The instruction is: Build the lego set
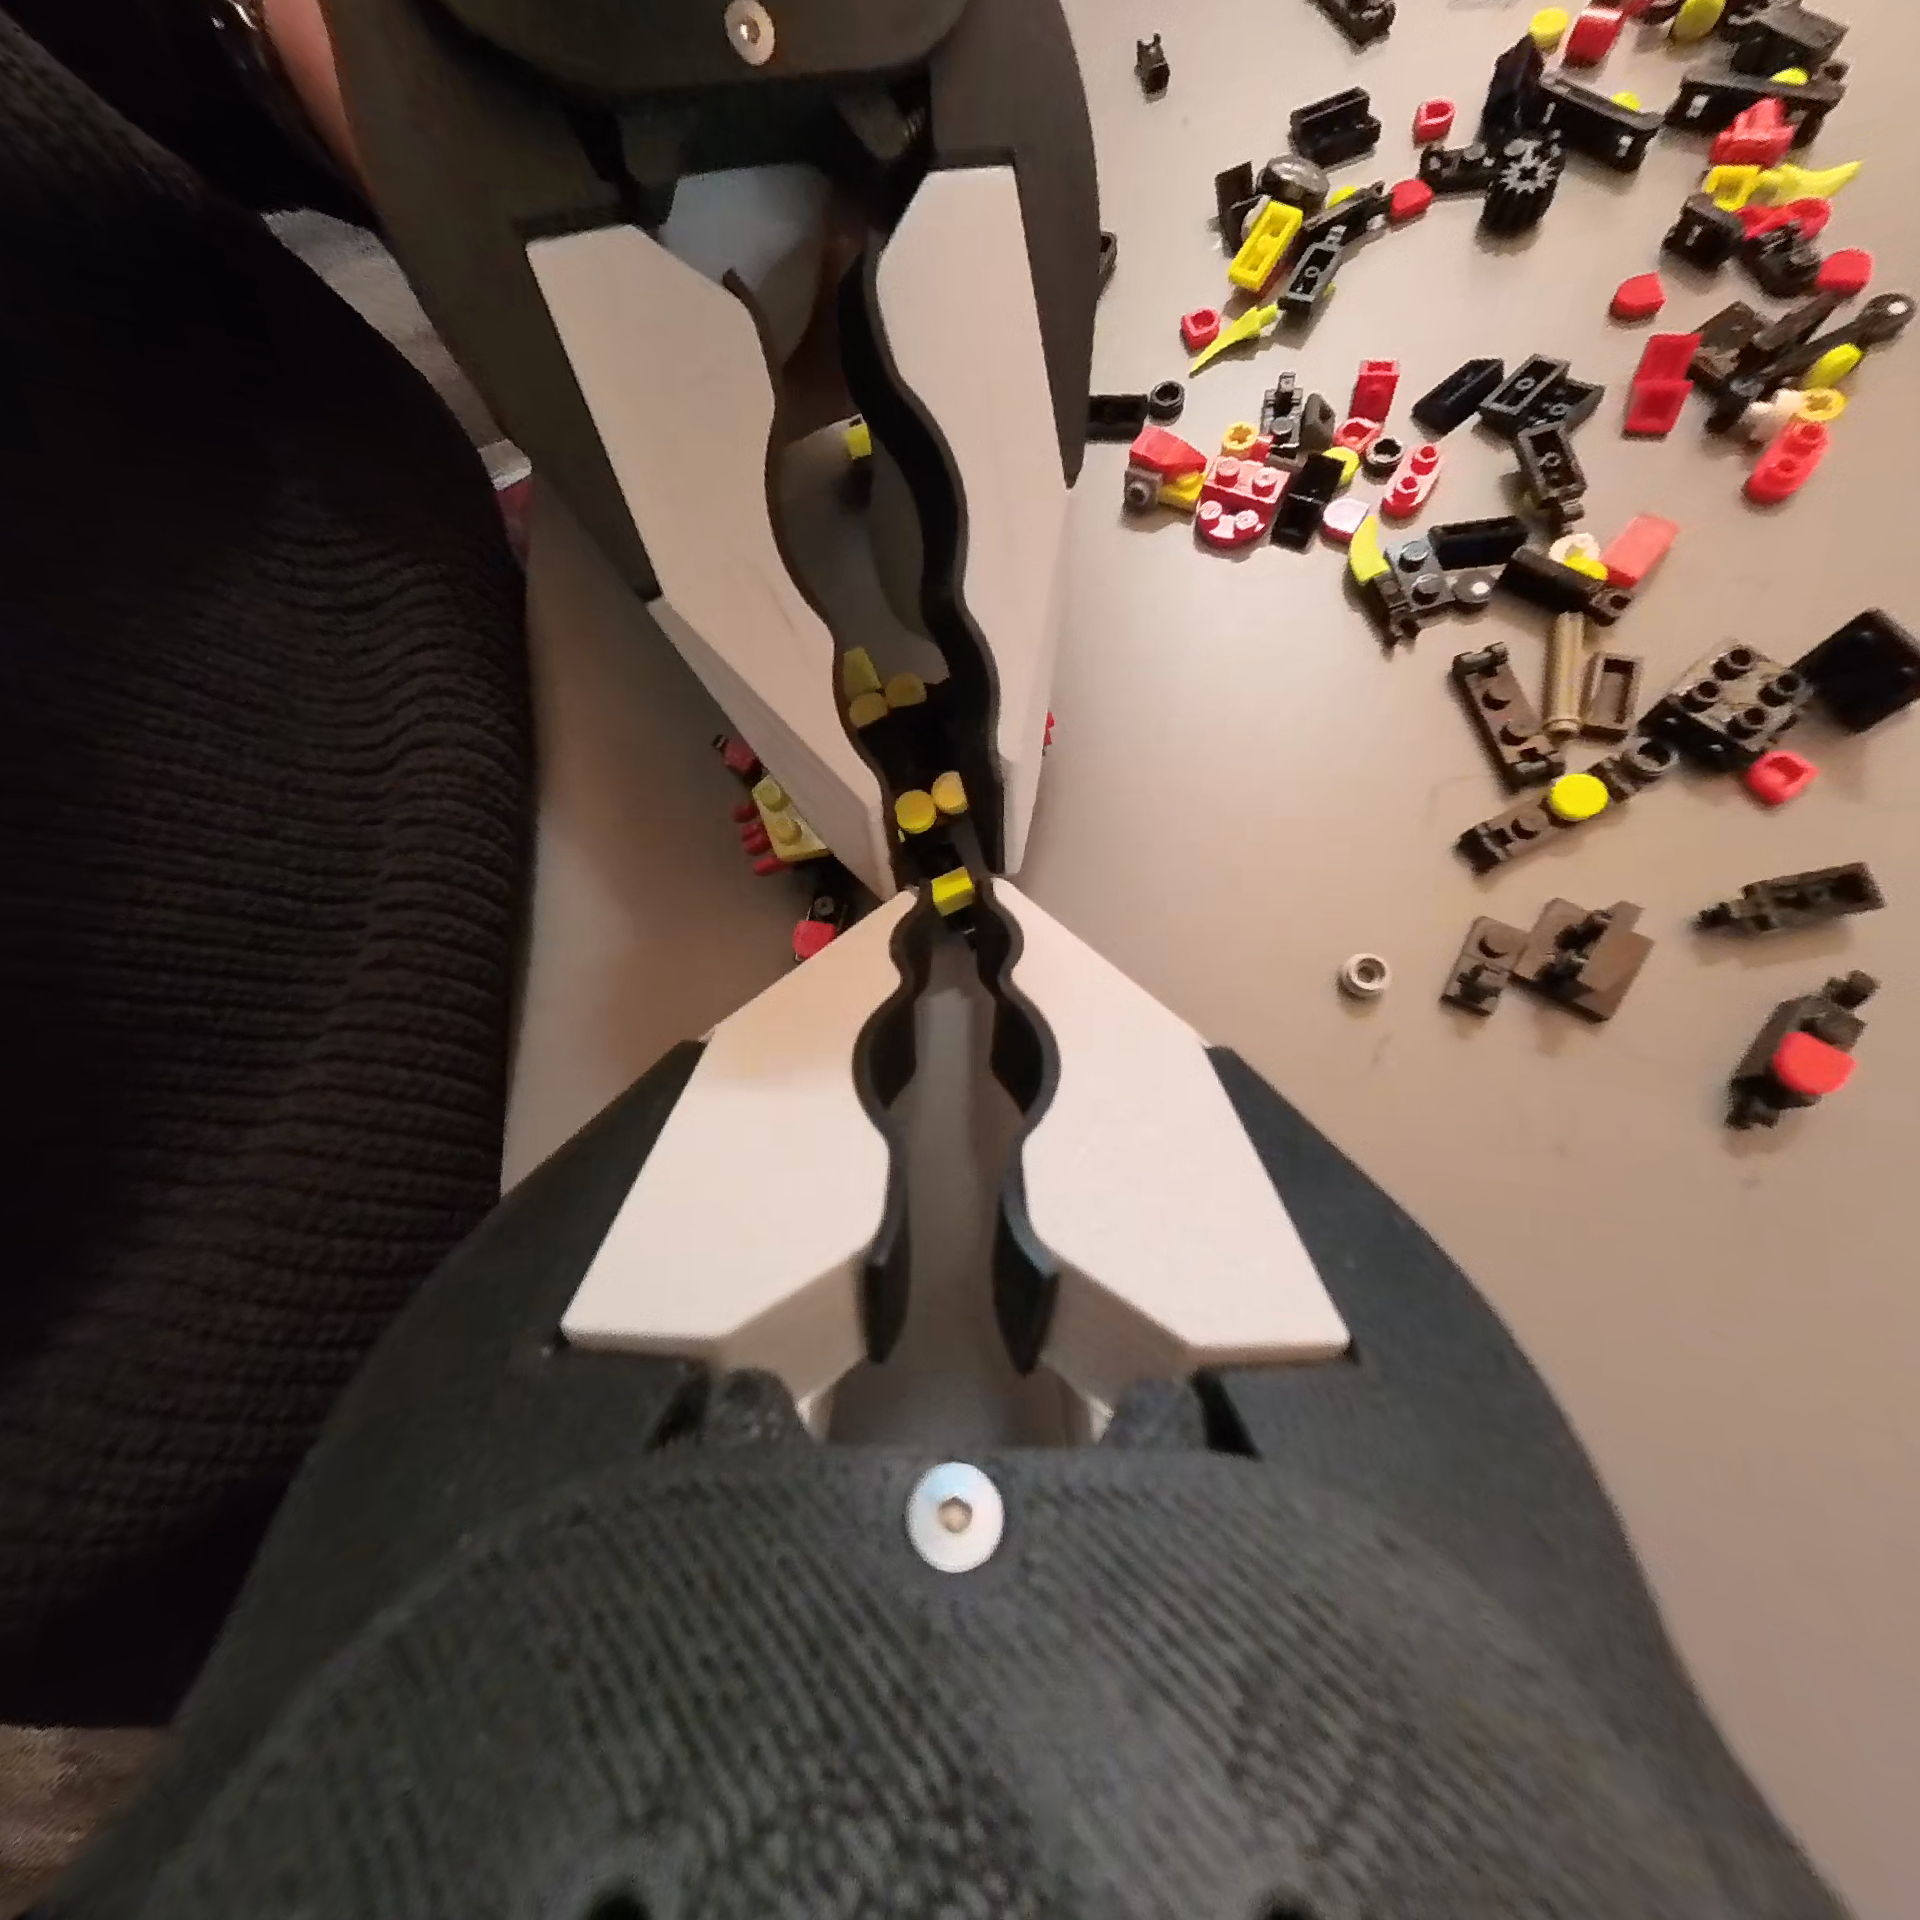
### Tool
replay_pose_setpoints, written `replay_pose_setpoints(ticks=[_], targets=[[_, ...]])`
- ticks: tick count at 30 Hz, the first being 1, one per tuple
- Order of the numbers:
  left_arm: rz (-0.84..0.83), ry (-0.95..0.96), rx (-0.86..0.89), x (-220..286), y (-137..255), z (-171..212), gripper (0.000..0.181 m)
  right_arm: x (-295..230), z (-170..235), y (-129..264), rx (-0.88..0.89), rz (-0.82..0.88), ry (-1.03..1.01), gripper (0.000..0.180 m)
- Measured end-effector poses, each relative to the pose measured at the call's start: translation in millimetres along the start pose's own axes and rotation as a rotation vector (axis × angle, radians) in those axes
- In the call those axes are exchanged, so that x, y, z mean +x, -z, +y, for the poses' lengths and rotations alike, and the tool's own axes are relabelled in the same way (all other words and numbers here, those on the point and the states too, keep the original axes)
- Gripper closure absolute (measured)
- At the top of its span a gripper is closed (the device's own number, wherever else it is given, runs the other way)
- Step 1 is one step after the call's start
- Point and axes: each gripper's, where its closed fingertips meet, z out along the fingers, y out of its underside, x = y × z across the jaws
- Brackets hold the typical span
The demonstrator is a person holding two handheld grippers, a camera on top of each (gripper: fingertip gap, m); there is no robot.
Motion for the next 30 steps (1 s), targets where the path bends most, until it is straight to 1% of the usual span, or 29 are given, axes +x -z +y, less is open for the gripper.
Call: replay_pose_setpoints(ticks=[4,6,8,12,15,18,23,27,28,30], targets=[[0.046,0.031,0.028,2,3,-3,0.165,1,2,-2,-0.011,0.022,0.038,0.173],[0.124,0.097,0.106,8,14,-16,0.163,1,3,-1,-0.016,0.038,0.054,0.173],[0.156,0.167,0.188,2,31,-28,0.161,1,4,-1,-0.018,0.038,0.052,0.173],[0.072,0.226,0.283,-28,66,-30,0.161,1,3,1,-0.003,0.024,0.031,0.173],[0.023,0.251,0.320,-40,86,-25,0.160,2,-1,4,0.024,0.028,0.028,0.171],[-0.021,0.243,0.312,-42,94,-14,0.160,4,-2,5,0.031,0.043,0.028,0.168],[-0.045,0.188,0.254,-33,93,5,0.160,7,-4,10,0.061,0.092,0.017,0.167],[-0.048,0.123,0.202,-27,89,13,0.159,-7,-11,18,0.137,0.072,-0.072,0.175],[-0.039,0.108,0.195,-25,87,12,0.158,-10,-14,20,0.159,0.083,-0.081,0.175],[-0.025,0.082,0.191,-23,85,8,0.153,-8,-17,25,0.187,0.161,-0.075,0.173]])
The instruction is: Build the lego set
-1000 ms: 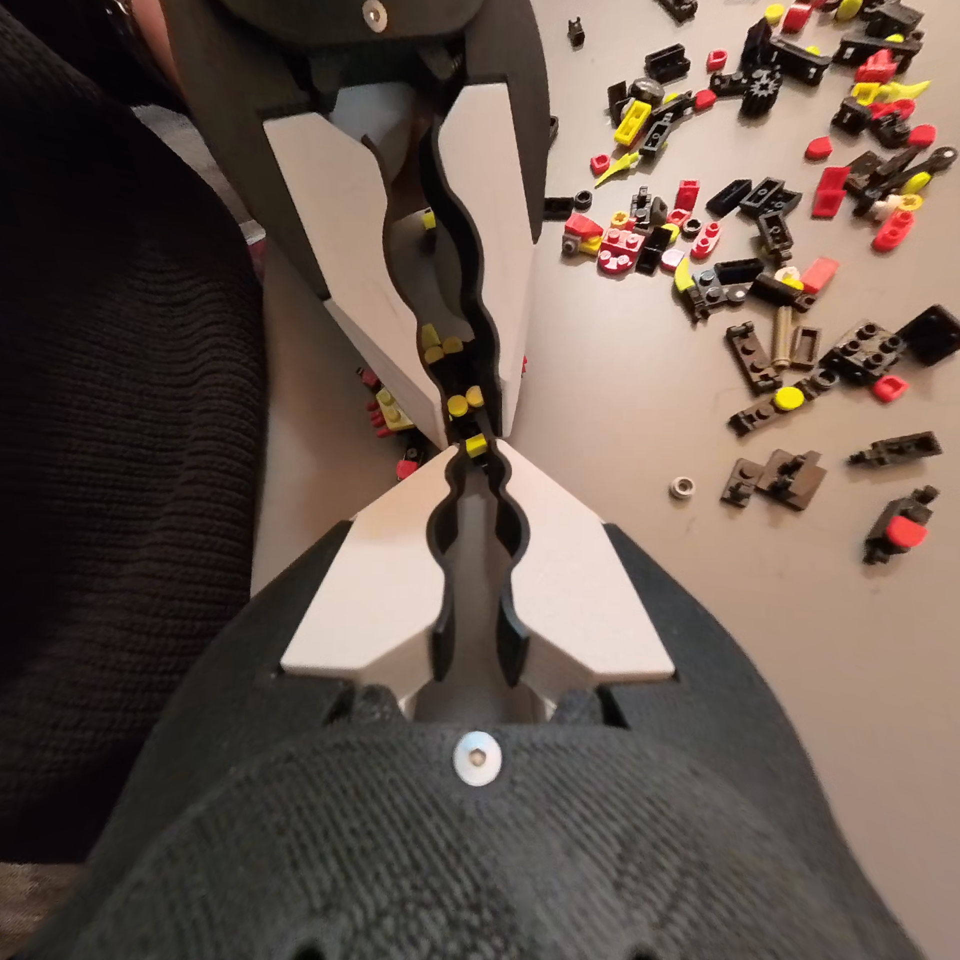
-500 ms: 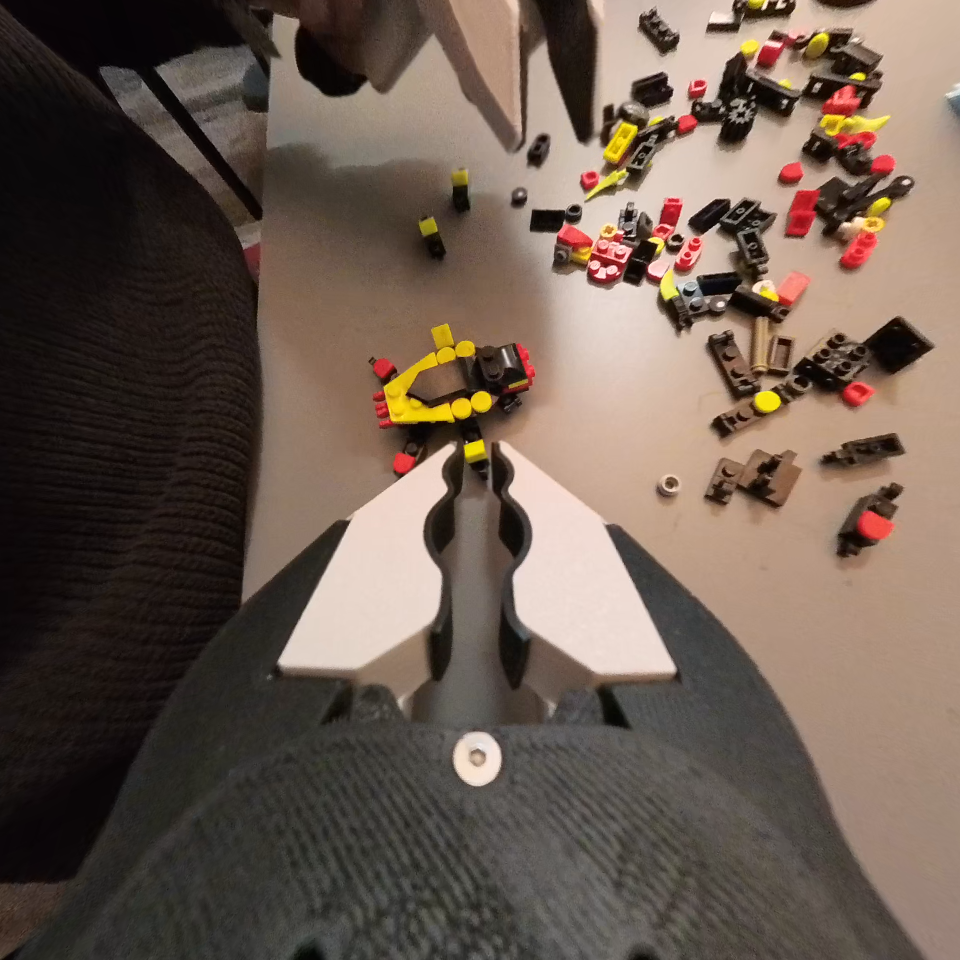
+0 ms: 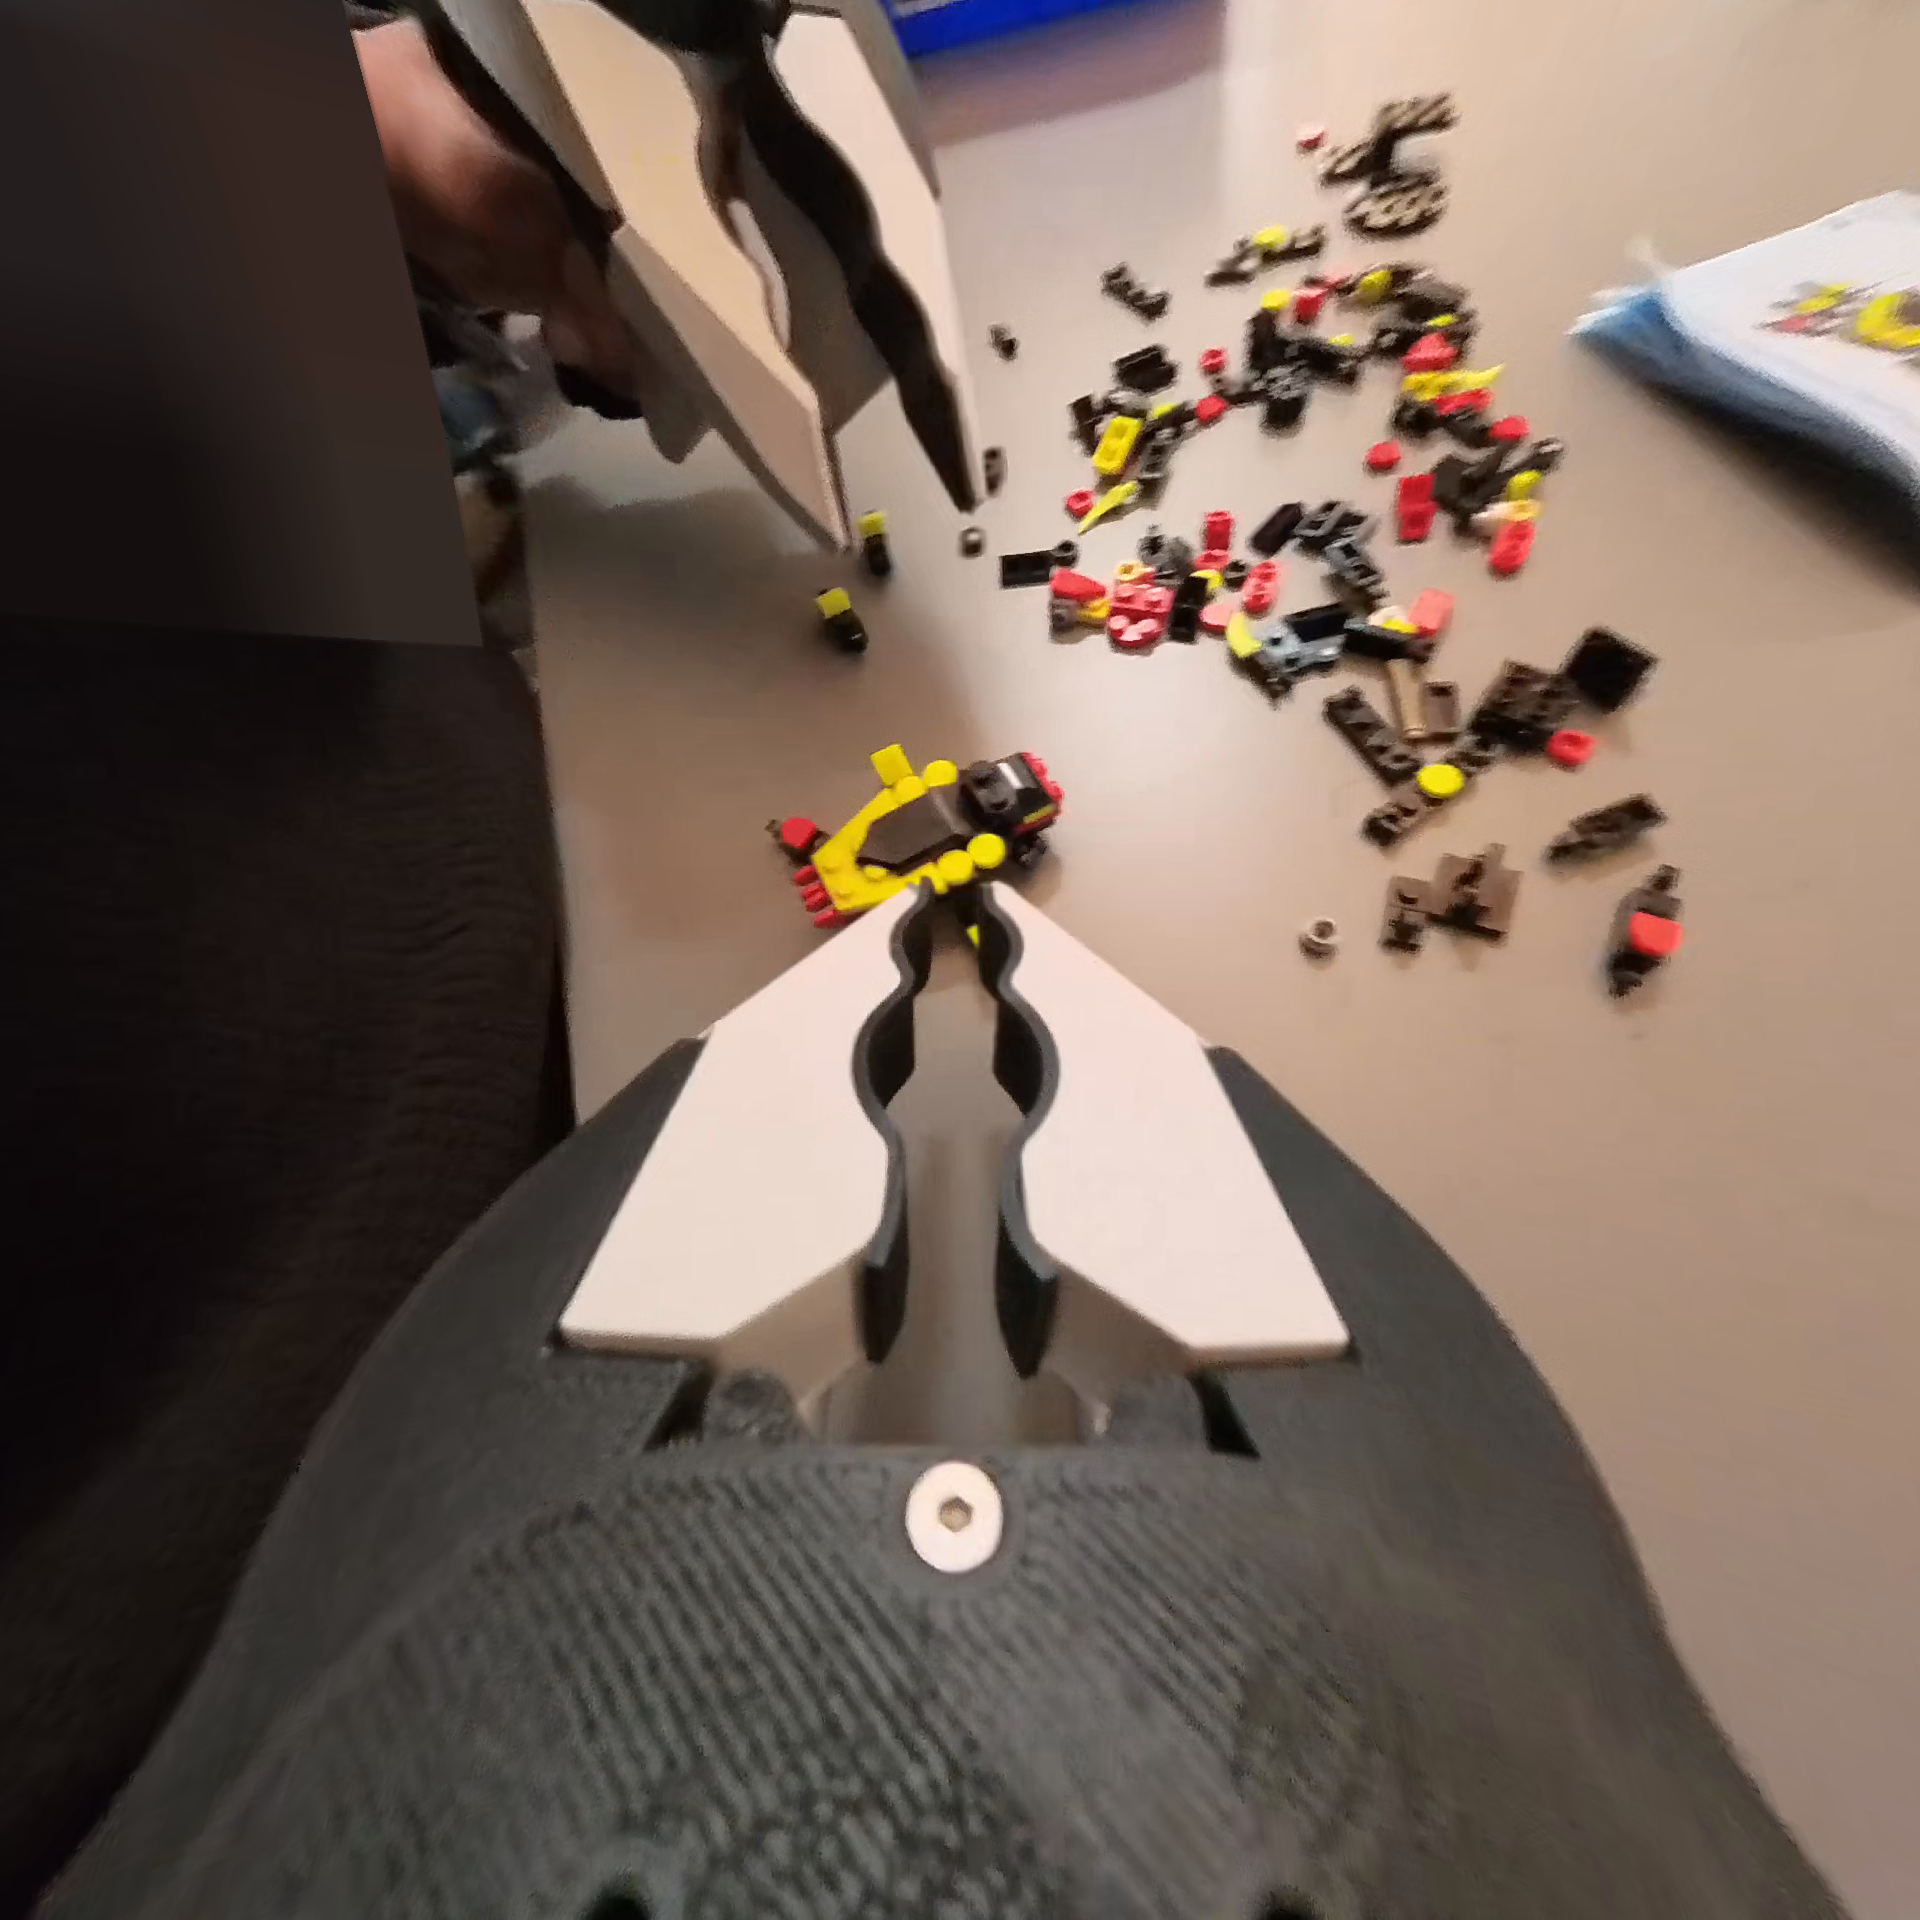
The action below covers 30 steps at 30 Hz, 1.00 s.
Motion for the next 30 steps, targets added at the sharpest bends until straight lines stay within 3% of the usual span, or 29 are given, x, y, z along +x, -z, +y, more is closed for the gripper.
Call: replay_pose_setpoints(ticks=[4,7,8,9,10,11,15,18,22,27,30], targets=[[0.024,0.010,0.031,-1,-9,-16,0.128,15,-5,8,0.024,0.243,0.059,0.149],[0.030,0.007,0.049,-3,-15,-25,0.109,13,-4,3,0.017,0.310,0.043,0.137],[0.019,-0.001,0.059,-6,-15,-29,0.104,14,-3,3,0.010,0.335,0.042,0.138],[0.008,-0.008,0.074,-7,-15,-32,0.097,19,-3,6,0.000,0.379,0.039,0.149],[0.013,-0.017,0.088,-7,-14,-35,0.093,25,-4,15,-0.010,0.437,0.045,0.172],[0.024,-0.022,0.100,-6,-13,-37,0.089,29,-7,24,-0.005,0.481,0.066,0.180],[0.034,-0.025,0.140,-6,-10,-44,0.086,48,-12,56,0.075,0.599,0.051,0.180],[0.005,-0.056,0.201,-9,-3,-53,0.106,51,-15,61,0.152,0.563,-0.016,0.180],[-0.026,-0.091,0.329,-10,10,-72,0.119,44,-43,60,0.328,0.483,-0.099,0.180],[-0.140,-0.101,0.415,-25,25,-79,0.181,48,-52,56,0.344,0.536,-0.041,0.180],[-0.192,-0.107,0.417,-33,31,-75,0.181,47,-52,50,0.317,0.486,0.009,0.180]])
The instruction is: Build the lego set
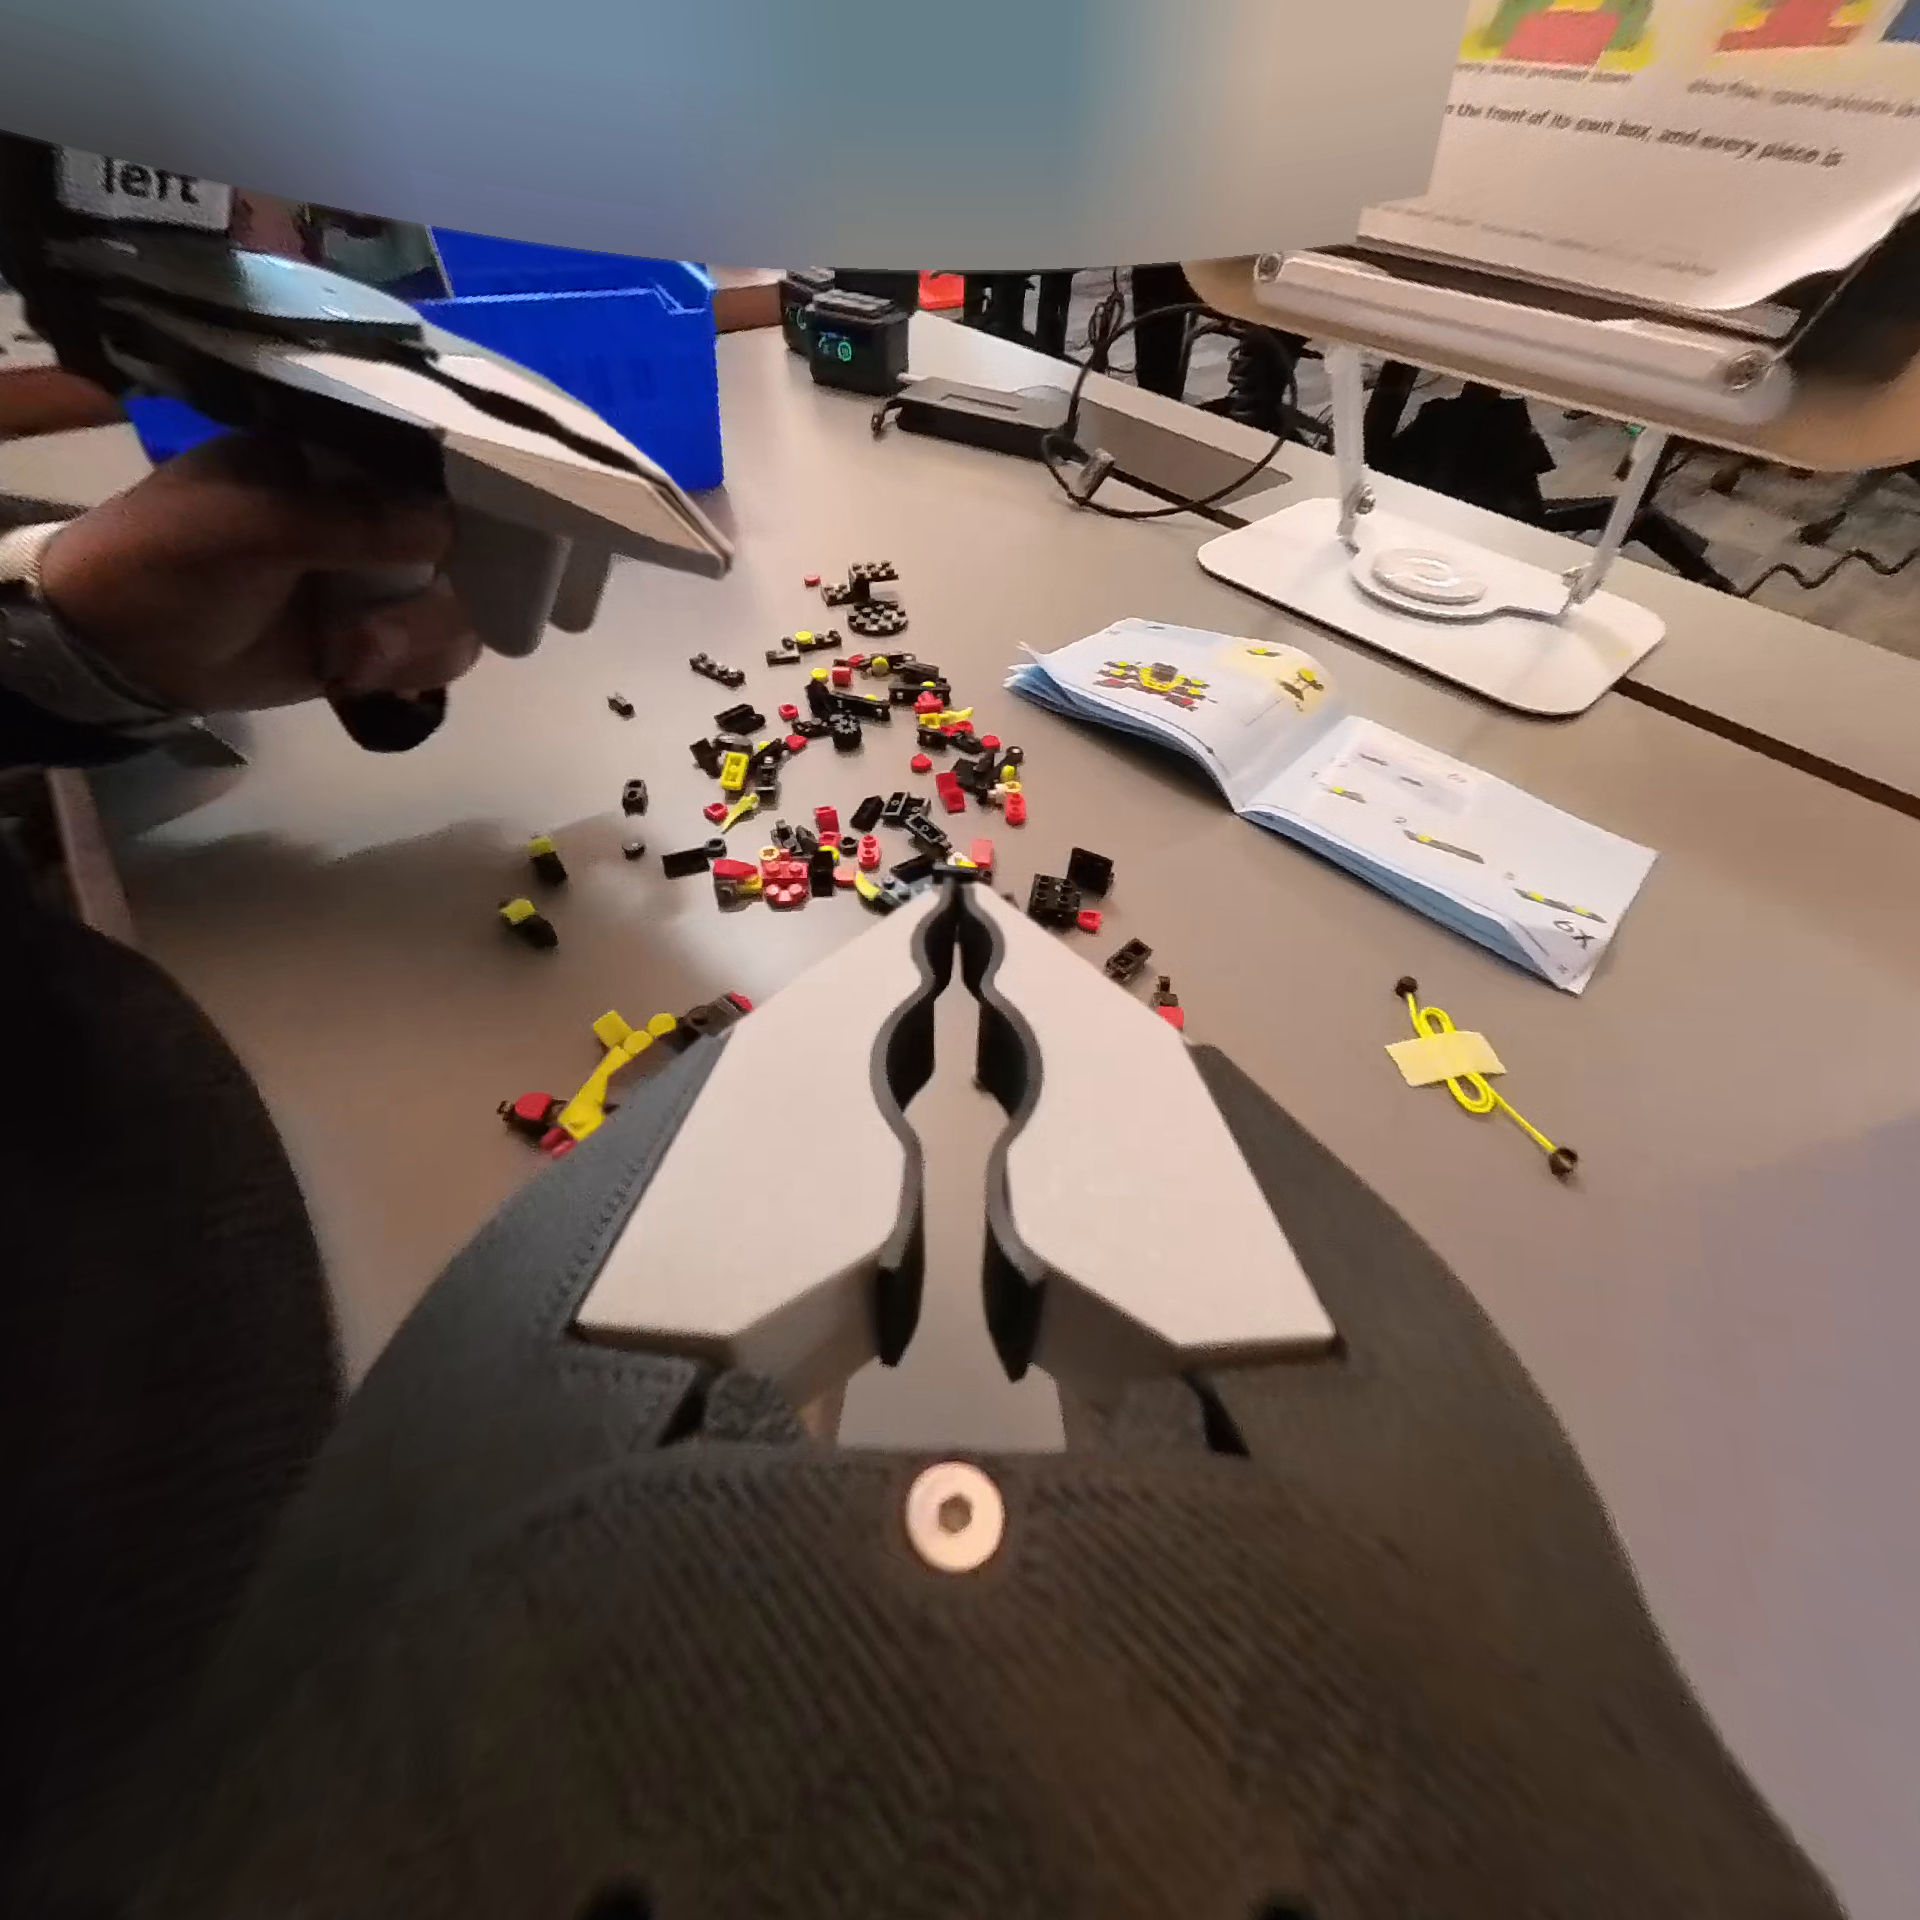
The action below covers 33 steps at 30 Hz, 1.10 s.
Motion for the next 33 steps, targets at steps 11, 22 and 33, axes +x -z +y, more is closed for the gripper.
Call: replay_pose_setpoints(ticks=[11,22,33], targets=[[-0.249,-0.028,0.084,-29,52,0,0.181,-9,-10,-30,0.029,-0.078,0.069,0.180],[-0.013,-0.090,-0.489,16,48,106,0.148,-25,-15,-52,0.010,-0.249,-0.003,0.180],[0.070,-0.146,-0.619,36,41,135,0.165,-37,-1,-55,-0.064,-0.325,0.016,0.180]])
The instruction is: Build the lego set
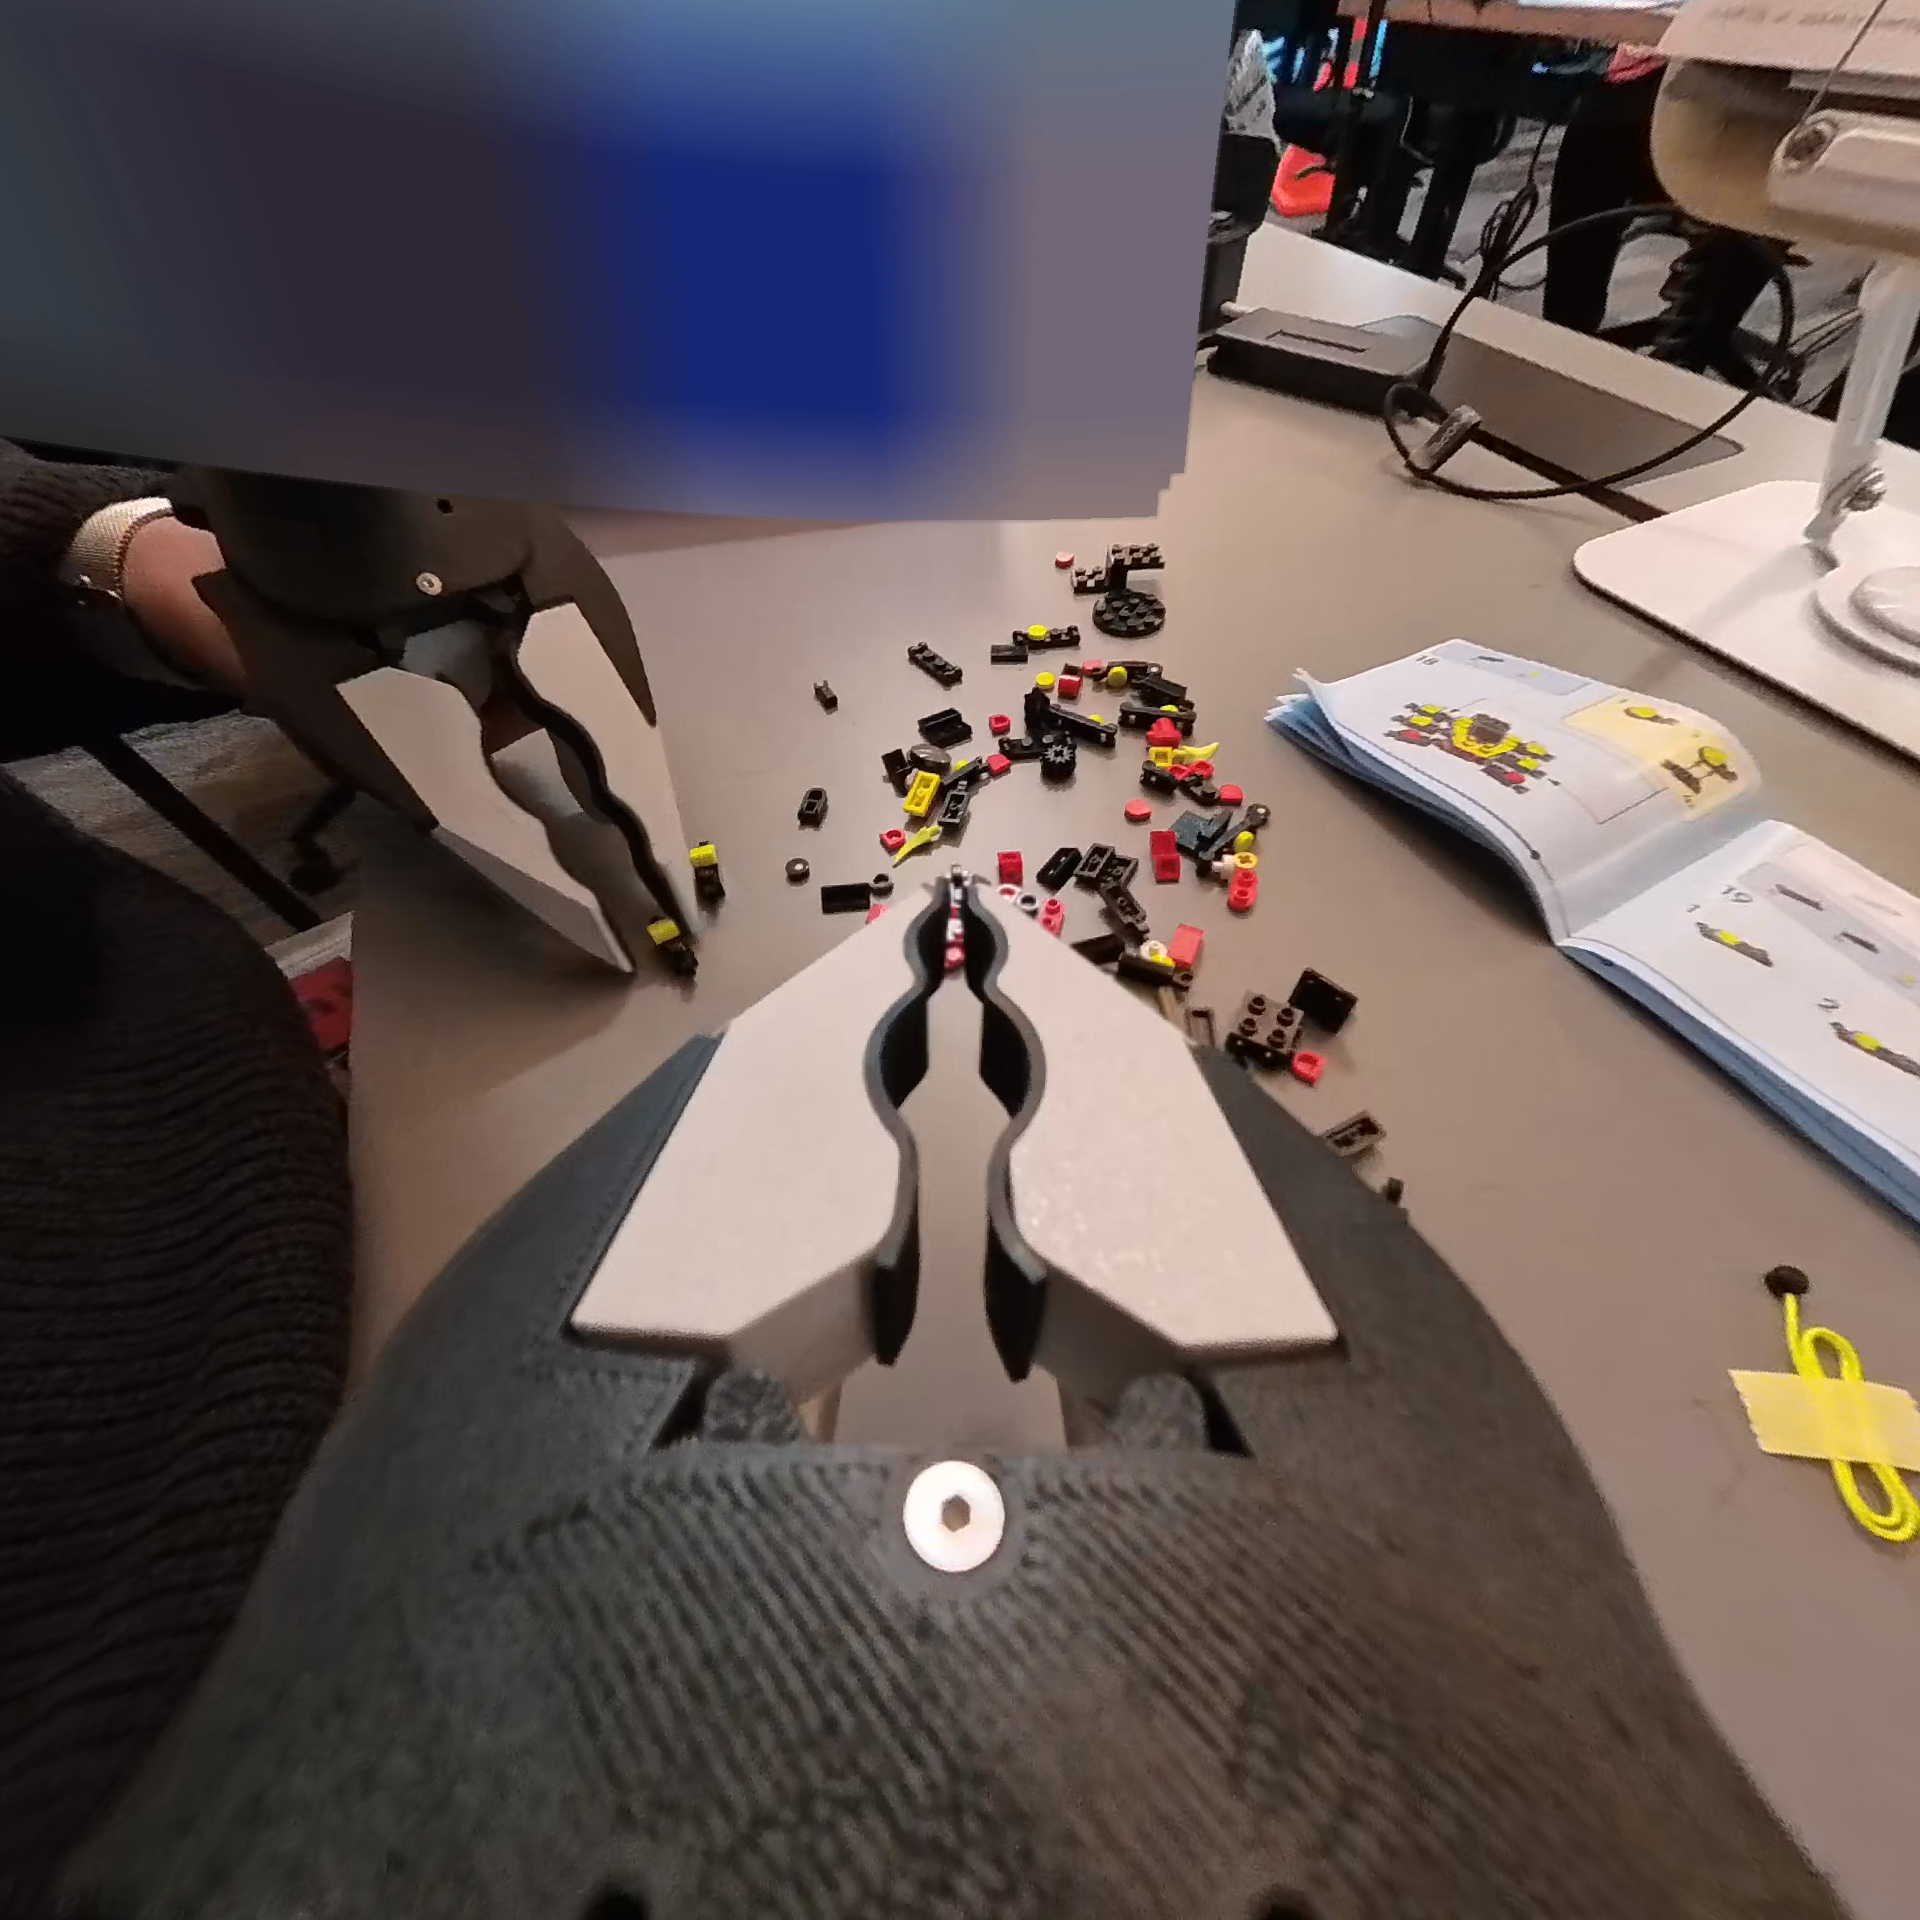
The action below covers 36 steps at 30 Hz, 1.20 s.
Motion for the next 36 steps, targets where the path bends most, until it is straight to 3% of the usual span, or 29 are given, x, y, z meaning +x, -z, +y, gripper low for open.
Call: replay_pose_setpoints(ticks=[6,8,12,15,18,25,28,36], targets=[[-0.026,-0.007,0.004,-7,-3,-4,0.172,-7,12,1,-0.048,-0.037,-0.033,0.173],[-0.044,-0.001,0.006,-12,-4,-6,0.166,-11,20,-1,-0.083,-0.052,-0.038,0.169],[-0.025,0.013,0.088,-10,-1,-26,0.136,-32,43,-3,-0.207,-0.136,-0.076,0.154],[0.069,0.035,0.214,12,0,-56,0.136,-44,56,-6,-0.282,-0.152,-0.121,0.138],[0.061,0.035,0.146,20,-19,-58,0.140,-45,65,-7,-0.345,-0.090,-0.099,0.124],[0.064,0.013,0.032,23,-46,-46,0.152,-47,80,-8,-0.429,-0.011,-0.056,0.135],[0.073,0.024,0.025,23,-47,-46,0.174,-47,80,-9,-0.433,-0.002,-0.058,0.135],[0.053,-0.010,-0.008,22,-46,-43,0.174,-49,80,-10,-0.457,0.007,-0.046,0.141]])
